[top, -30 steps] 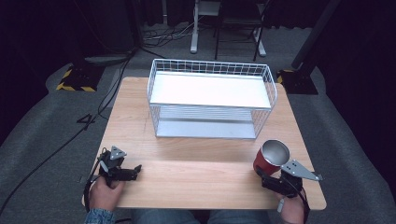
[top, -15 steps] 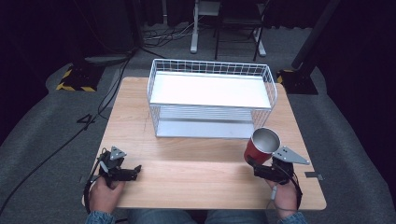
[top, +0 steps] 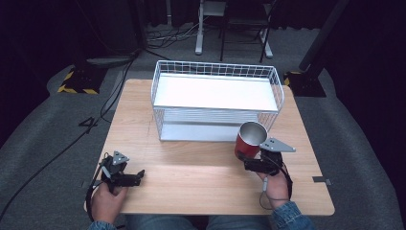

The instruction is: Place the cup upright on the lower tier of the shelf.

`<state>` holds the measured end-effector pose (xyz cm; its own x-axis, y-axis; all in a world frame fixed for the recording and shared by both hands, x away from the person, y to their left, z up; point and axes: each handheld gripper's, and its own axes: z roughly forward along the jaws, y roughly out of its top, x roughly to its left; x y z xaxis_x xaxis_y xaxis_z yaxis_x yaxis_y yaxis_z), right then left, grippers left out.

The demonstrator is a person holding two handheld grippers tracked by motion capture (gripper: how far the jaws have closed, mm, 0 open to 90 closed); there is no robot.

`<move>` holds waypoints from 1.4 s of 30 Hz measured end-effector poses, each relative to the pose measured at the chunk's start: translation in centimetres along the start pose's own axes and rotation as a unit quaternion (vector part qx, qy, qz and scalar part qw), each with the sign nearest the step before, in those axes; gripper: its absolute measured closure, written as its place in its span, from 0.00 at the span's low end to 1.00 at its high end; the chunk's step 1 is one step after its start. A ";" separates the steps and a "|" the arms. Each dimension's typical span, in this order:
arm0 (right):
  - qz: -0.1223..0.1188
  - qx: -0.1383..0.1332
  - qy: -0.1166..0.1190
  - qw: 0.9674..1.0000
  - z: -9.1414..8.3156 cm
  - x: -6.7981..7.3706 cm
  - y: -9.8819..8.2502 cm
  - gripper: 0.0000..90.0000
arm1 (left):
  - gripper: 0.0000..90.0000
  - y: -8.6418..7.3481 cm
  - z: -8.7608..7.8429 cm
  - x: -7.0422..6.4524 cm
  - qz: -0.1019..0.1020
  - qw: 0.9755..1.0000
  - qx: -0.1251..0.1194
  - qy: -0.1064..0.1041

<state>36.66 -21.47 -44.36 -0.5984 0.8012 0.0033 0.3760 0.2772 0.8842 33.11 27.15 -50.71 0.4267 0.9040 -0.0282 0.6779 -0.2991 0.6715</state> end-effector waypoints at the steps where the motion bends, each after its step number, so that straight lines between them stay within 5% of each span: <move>1: 0.000 0.001 0.002 1.000 0.3 0.1 0.2 0.19 | 0.02 0.0 0.0 0.0 -0.001 1.000 -0.001 0.002; 24: -0.013 0.016 0.025 0.999 7.6 1.8 2.8 0.19 | 0.02 0.0 0.0 0.0 -0.001 1.000 -0.001 0.001; 42: -0.019 0.004 0.013 1.000 11.7 1.9 3.5 0.19 | 0.02 0.0 0.0 0.0 -0.001 1.000 0.000 0.002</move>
<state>45.15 -12.76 -46.71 -0.6303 0.7762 -0.0179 0.3586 0.3114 0.8800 33.08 27.13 -50.71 0.4233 0.9056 -0.0276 0.6786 -0.2967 0.6719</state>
